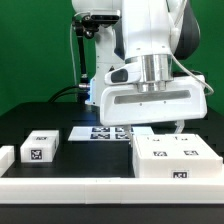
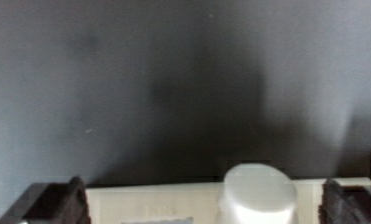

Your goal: Assemble cabinet

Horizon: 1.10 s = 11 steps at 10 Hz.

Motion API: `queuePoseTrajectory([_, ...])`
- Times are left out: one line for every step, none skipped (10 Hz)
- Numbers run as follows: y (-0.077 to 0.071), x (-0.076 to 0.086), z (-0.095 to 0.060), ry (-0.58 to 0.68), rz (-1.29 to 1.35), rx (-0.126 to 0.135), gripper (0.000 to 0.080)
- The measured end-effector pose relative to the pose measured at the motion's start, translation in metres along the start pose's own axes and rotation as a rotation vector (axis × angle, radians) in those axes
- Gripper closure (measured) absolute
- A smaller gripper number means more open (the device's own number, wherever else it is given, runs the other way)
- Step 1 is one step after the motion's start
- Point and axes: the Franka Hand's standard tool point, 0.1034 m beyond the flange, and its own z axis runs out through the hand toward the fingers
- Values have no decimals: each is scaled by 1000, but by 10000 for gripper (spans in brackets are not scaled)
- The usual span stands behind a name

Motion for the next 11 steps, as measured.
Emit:
queuePoseTrajectory([0,2,4,-1,1,1,150])
queuePoseTrajectory([-3,4,3,1,-3,3,150])
queuePoseTrajectory([-5,5,3,3,-6,4,150])
queuePoseTrajectory([-4,5,3,3,-11,4,150])
queuePoseTrajectory([-4,5,3,3,-16,4,244])
queuePoseTrajectory([-5,5,3,3,-20,4,381])
queuePoseTrajectory([-5,5,3,3,-23,4,381])
queuePoseTrajectory([-5,5,3,3,-25,5,574])
queuePoseTrajectory([-5,5,3,3,-26,5,586])
queuePoseTrajectory([-5,5,3,3,-27,5,586])
queuePoseTrajectory([-5,5,3,3,-29,5,586])
